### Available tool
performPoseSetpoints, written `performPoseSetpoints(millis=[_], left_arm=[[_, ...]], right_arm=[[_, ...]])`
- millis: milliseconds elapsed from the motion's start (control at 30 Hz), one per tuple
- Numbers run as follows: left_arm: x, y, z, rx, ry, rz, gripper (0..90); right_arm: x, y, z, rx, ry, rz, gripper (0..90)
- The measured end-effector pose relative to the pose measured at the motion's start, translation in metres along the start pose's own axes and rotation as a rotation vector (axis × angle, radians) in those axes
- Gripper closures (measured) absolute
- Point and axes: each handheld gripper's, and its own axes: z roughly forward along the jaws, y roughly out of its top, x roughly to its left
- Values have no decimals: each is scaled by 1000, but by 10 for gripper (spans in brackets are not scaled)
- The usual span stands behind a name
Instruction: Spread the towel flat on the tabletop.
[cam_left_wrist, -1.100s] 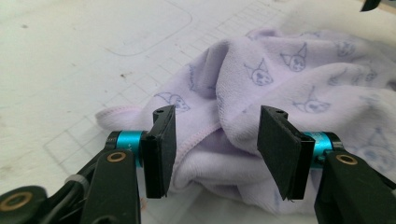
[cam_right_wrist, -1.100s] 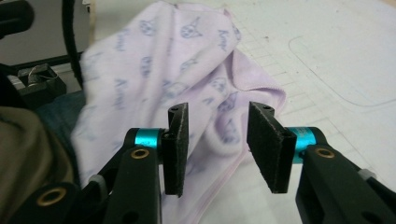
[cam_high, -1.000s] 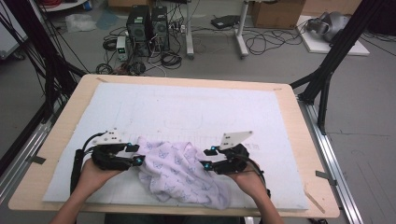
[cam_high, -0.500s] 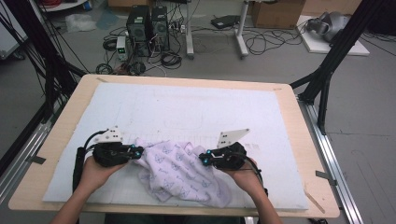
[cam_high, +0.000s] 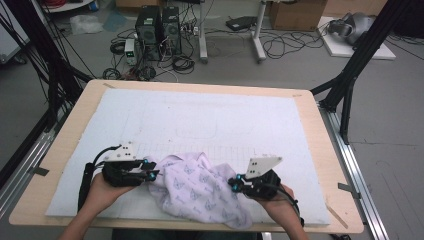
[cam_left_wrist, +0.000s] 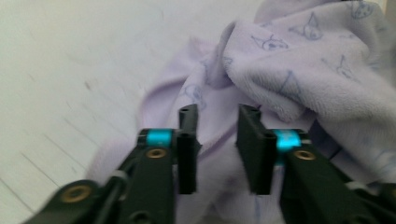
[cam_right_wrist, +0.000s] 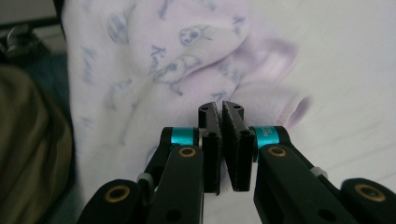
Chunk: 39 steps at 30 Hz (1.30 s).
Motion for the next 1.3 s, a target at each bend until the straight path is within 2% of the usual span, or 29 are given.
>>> performPoseSetpoints(millis=[33,100,167,200,267,333,367,400,433,500,567,600,633,667,700,733,800,833,867,900,967,1167,1200,1233,1267,1300], left_arm=[[1,-4,1,8,-8,-11,610],[3,-10,-2,7,7,-33,528],[6,-10,-9,7,17,-40,468],[7,-9,-13,-3,26,-50,436],[10,-9,-20,-19,40,-56,425],[13,-8,-25,-36,63,-77,423],[15,-9,-24,-32,68,-86,413],[17,-10,-22,-26,73,-93,413],[19,-12,-18,-7,81,-96,413],[23,-17,-7,39,78,-113,416],[26,-23,5,89,59,-127,434],[28,-27,10,110,40,-127,528],[29,-29,13,121,22,-133,528],[30,-31,15,118,9,-133,567],[30,-31,14,114,-7,-126,714],[30,-29,13,114,-9,-113,714],[28,-25,10,114,13,-82,769],[28,-22,8,101,24,-74,785],[27,-20,5,87,36,-66,785],[27,-17,2,69,48,-64,792],[28,-11,-4,32,62,-64,793],[27,13,-25,-81,95,-52,793],[27,17,-27,-94,97,-51,792],[26,20,-28,-102,105,-48,791],[26,21,-28,-104,115,-45,791],[27,22,-27,-99,118,-47,788]], right_arm=[[0,0,0,0,0,0,861],[2,-15,8,24,41,32,854],[2,-20,6,16,60,42,827],[-1,-15,-4,-23,57,52,761],[-2,-12,-9,-42,53,53,733],[-10,-3,-21,-104,23,66,649],[-18,5,-23,-124,-9,72,575],[-18,5,-23,-124,-9,72,575],[-21,8,-20,-125,-31,72,545],[-30,12,-9,-129,-35,69,502],[-39,15,6,-79,-48,66,470],[-48,15,23,-30,-33,78,466],[-48,15,23,-30,-33,78,466],[-51,15,31,0,-22,85,478],[-56,14,45,42,36,90,655],[-56,14,45,42,36,90,655],[-55,15,50,71,70,63,848],[-51,18,46,53,55,37,865],[-51,18,46,53,55,37,865],[-48,22,34,13,23,25,870],[-47,23,28,-3,7,20,871],[-43,32,-28,-87,-144,-12,872],[-41,34,-44,-116,-193,-19,872],[-40,34,-51,-126,-218,-26,872],[-40,34,-51,-126,-218,-26,872],[-39,29,-61,-133,-255,-22,872]])
